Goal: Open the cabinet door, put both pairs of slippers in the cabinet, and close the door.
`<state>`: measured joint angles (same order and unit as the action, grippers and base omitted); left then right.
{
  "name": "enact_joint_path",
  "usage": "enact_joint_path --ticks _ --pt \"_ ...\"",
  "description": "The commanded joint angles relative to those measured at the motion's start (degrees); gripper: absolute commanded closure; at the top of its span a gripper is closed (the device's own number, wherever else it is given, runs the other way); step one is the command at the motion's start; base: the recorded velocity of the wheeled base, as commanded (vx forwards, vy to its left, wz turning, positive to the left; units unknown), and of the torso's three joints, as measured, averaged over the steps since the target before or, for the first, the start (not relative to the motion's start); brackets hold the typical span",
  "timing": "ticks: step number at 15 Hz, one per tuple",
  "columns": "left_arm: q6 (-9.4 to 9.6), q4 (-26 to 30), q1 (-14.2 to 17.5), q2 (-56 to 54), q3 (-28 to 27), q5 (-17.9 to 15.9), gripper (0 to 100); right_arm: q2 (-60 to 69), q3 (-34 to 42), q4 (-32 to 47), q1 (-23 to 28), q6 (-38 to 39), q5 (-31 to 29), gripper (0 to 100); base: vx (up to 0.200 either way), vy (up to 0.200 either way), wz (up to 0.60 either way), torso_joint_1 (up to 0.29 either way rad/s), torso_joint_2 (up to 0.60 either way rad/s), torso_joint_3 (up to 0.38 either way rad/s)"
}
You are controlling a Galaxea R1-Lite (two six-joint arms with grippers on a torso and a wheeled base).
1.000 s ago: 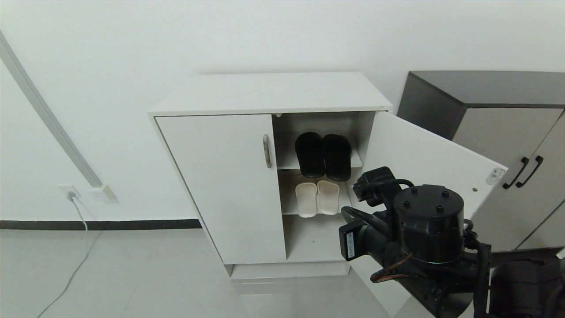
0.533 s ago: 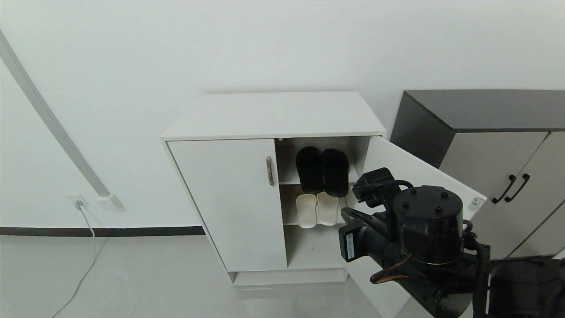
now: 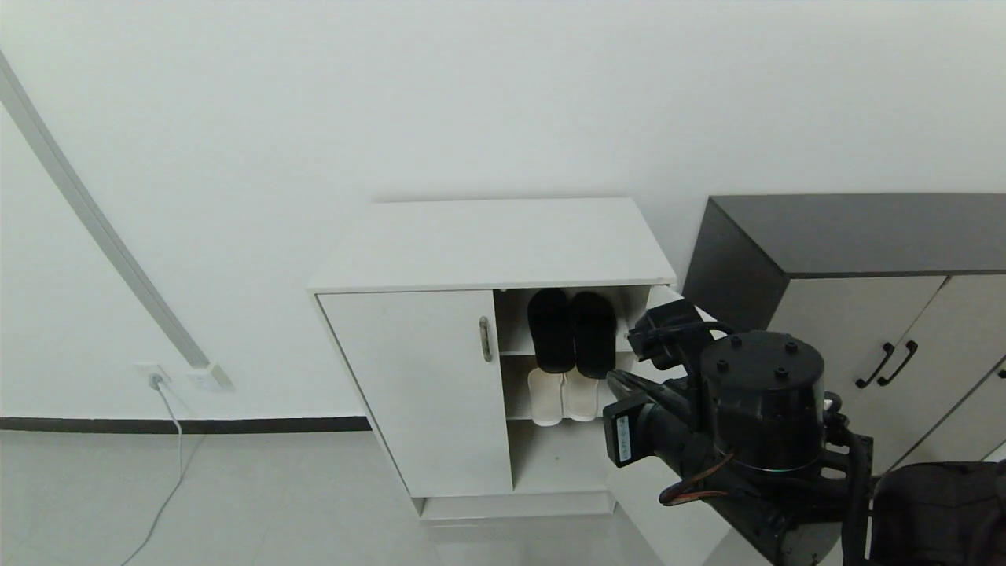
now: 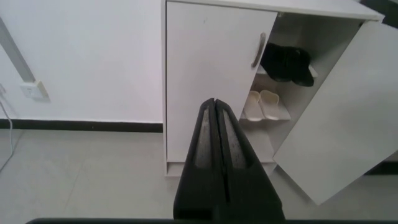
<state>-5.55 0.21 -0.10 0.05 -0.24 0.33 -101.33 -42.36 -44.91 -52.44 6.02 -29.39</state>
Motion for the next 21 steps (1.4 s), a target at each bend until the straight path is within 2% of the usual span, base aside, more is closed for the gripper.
enact_joint_path --ticks 1,4,11,17,21 --pt "0.01 0.06 0.01 0.04 -0.02 0.02 100 -0.1 0.0 0.0 0.06 -0.05 0.04 100 0.0 0.0 0.0 0.276 -0.63 -0.344" --pt "0.01 -0.03 0.01 0.04 -0.02 0.02 100 -0.19 0.09 0.09 0.06 -0.13 0.04 100 0.0 0.0 0.0 0.186 -0.41 -0.216" --pt "0.01 0.06 0.01 0.04 -0.02 0.02 100 -0.19 1.05 0.0 0.06 -0.13 0.12 100 0.0 0.0 0.0 0.005 -0.01 -0.006" --pt "0.01 0.06 0.01 0.04 -0.02 0.02 100 -0.27 1.05 0.0 0.06 -0.13 0.39 100 0.0 0.0 -0.6 0.004 0.0 -0.002" --pt "0.01 0.06 0.01 0.04 -0.02 0.02 100 -1.06 0.97 -0.09 0.68 -0.13 0.39 100 0.0 0.0 0.0 0.0 0.0 0.0"
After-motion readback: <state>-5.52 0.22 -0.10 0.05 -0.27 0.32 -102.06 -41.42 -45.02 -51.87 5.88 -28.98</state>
